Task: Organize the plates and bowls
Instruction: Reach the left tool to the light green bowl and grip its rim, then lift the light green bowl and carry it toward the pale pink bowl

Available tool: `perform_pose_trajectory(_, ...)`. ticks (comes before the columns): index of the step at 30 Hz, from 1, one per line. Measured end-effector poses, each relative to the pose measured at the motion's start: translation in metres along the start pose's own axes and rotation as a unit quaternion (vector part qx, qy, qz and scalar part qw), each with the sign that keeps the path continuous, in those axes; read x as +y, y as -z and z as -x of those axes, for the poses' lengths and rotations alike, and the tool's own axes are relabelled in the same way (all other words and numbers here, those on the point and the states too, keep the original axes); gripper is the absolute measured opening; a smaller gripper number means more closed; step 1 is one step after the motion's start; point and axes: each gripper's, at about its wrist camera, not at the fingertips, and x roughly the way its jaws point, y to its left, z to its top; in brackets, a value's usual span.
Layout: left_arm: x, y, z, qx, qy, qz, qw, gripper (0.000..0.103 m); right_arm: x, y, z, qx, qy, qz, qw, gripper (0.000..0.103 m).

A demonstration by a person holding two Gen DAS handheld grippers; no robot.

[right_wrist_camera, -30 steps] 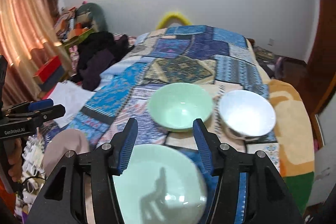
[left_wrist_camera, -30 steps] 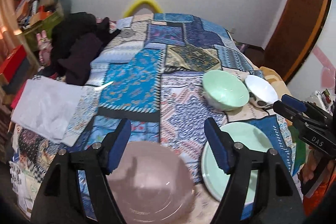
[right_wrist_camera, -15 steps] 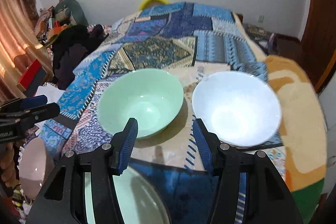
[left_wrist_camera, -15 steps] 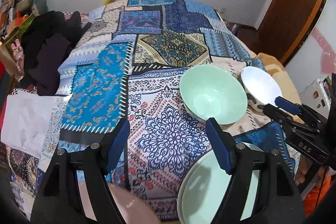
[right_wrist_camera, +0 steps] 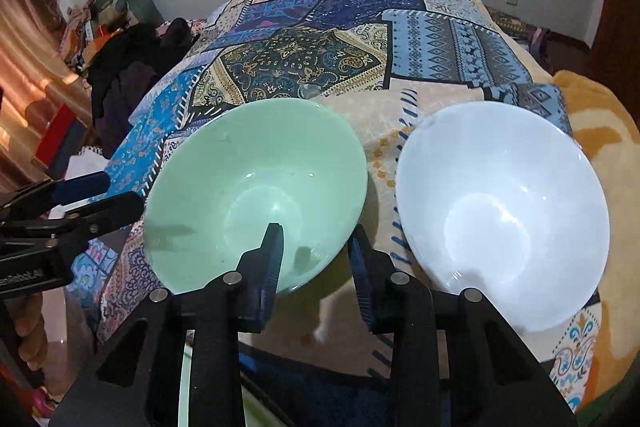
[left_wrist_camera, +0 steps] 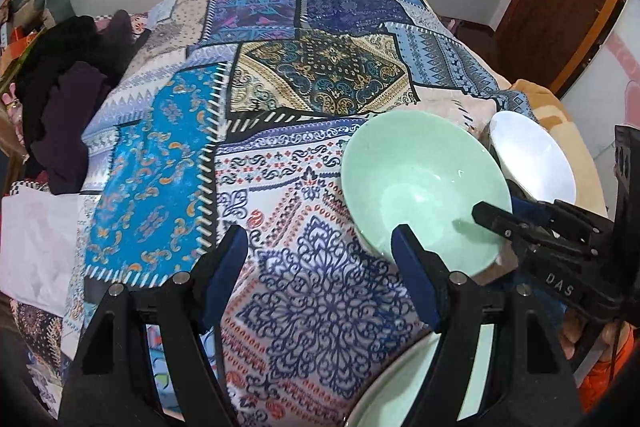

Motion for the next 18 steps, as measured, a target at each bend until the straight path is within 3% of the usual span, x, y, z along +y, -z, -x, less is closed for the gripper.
perform_pose_trajectory(6, -0.006, -0.01, -0.025, 0.019, 0.003, -0.01, 0.9998, 0.071, 0.0, 0.001, -0.003, 0.011, -0.013, 0.014, 1.0, 0.029)
perform_pose_trajectory(9, -0.009, -0.012, -0.037, 0.032, 0.001, -0.015, 0.9994, 0.058, -0.001, 0.001, -0.005, 0.015, -0.034, 0.012, 0.999, 0.028)
perform_pose_trajectory(15, -0.012, -0.005, -0.049, 0.059, 0.016, -0.021, 0.9979, 0.019, 0.007, 0.0, -0.001, 0.012, -0.039, 0.017, 0.999, 0.026)
perform_pose_trajectory(18, -0.015, -0.001, -0.044, 0.051, -0.001, -0.025, 0.9984, 0.019, 0.01, 0.001, 0.0, 0.015, -0.043, 0.02, 0.999, 0.026)
